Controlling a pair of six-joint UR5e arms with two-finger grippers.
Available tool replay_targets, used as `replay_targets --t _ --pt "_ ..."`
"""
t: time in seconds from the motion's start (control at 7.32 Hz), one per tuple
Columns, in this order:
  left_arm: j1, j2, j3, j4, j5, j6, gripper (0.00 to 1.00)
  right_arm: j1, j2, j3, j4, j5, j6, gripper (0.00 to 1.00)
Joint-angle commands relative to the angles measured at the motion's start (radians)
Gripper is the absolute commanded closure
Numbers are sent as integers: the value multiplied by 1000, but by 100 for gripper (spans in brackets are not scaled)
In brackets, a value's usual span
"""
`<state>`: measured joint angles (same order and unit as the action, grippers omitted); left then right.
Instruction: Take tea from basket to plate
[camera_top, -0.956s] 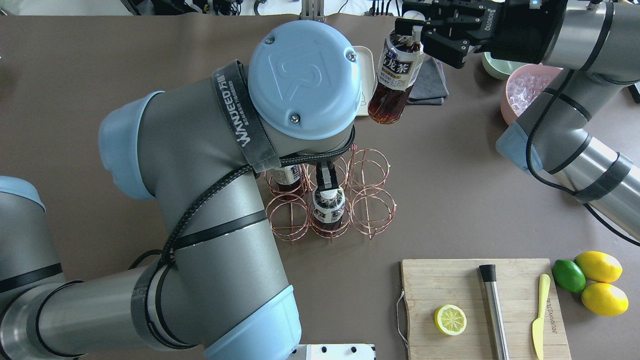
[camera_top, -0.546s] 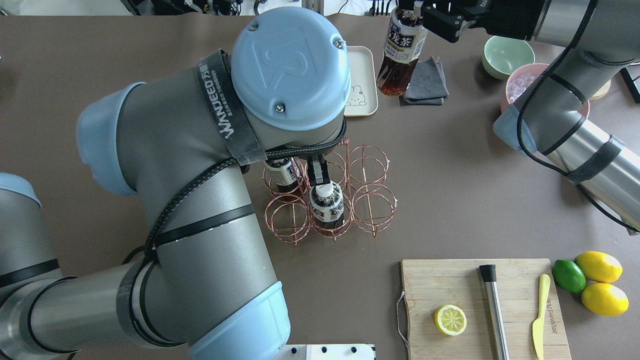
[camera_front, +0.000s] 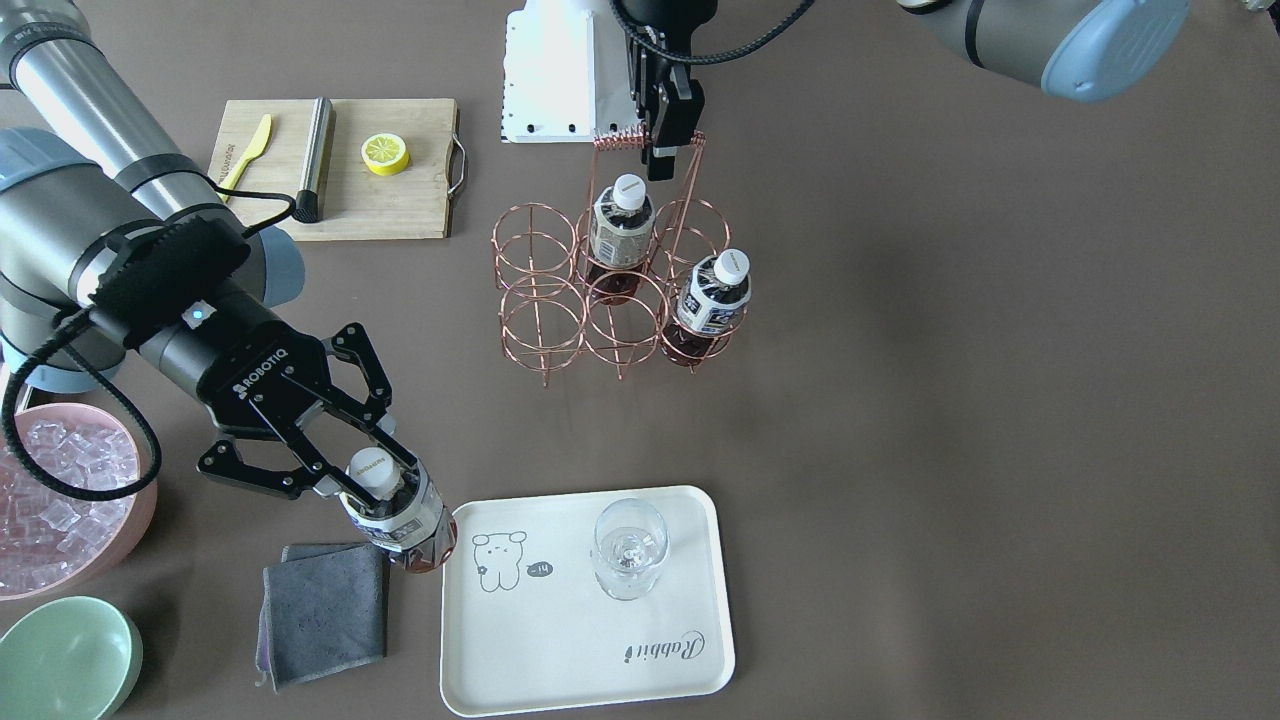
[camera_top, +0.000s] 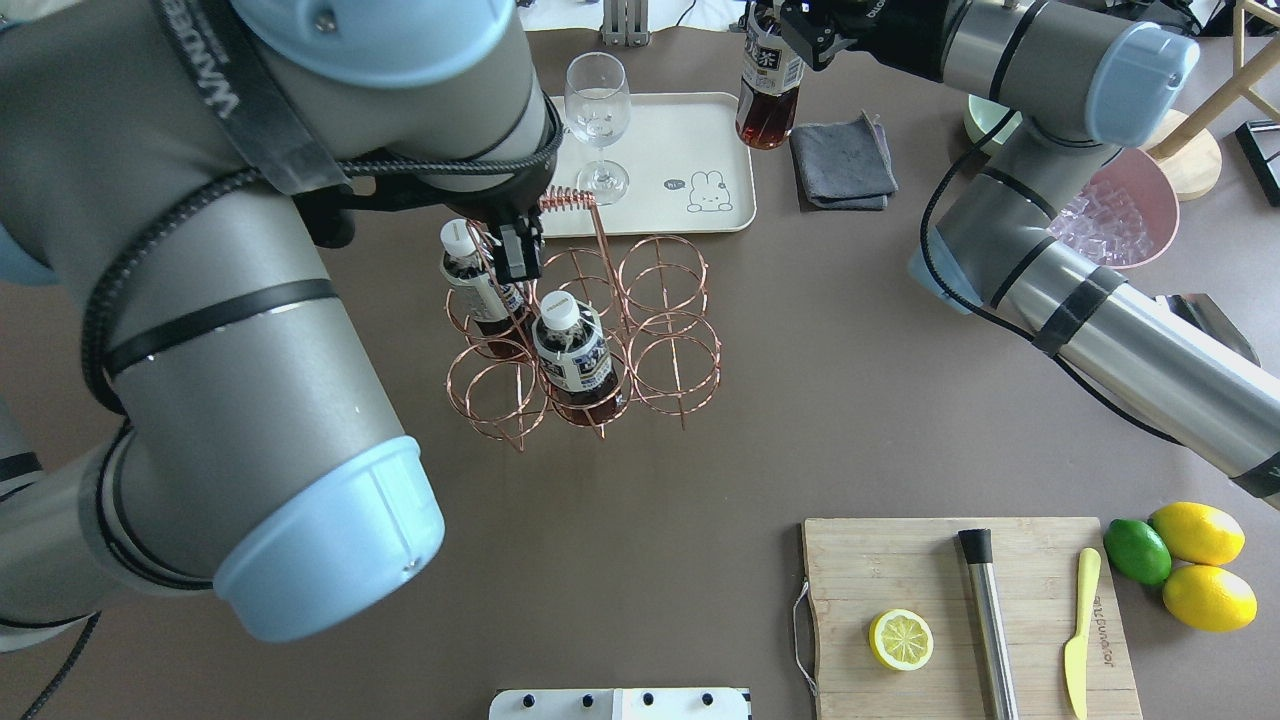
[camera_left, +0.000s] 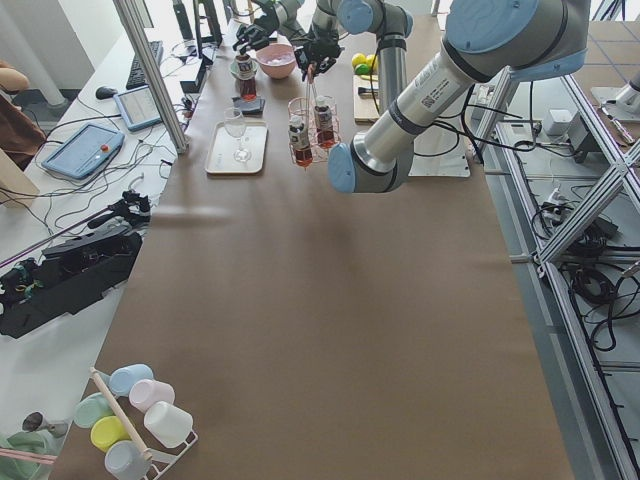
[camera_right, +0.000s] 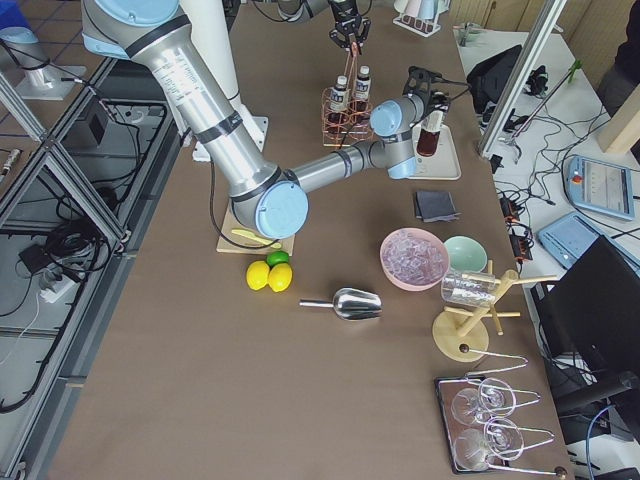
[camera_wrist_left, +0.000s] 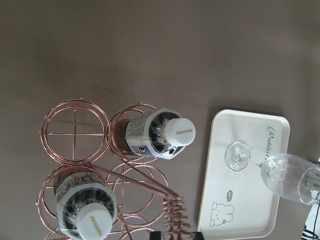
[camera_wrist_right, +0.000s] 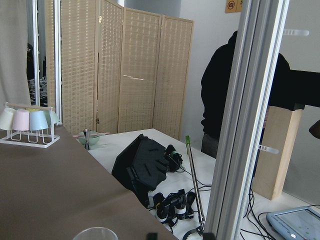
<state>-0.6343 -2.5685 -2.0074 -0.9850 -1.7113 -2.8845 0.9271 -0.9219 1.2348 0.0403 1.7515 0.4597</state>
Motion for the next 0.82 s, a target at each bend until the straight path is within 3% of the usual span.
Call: replay_targets --t 0.0,0.27,0.68 --pt "-178 133 -34 -16 -115 114 100 -101 64 -142 39 -212 -6 100" --pt "-286 239 -28 -93 -148 264 100 -151 96 -242 90 -329 -6 100" --pt "-395 376 -8 -226 -162 523 100 -166 144 -348 148 -383 -6 100"
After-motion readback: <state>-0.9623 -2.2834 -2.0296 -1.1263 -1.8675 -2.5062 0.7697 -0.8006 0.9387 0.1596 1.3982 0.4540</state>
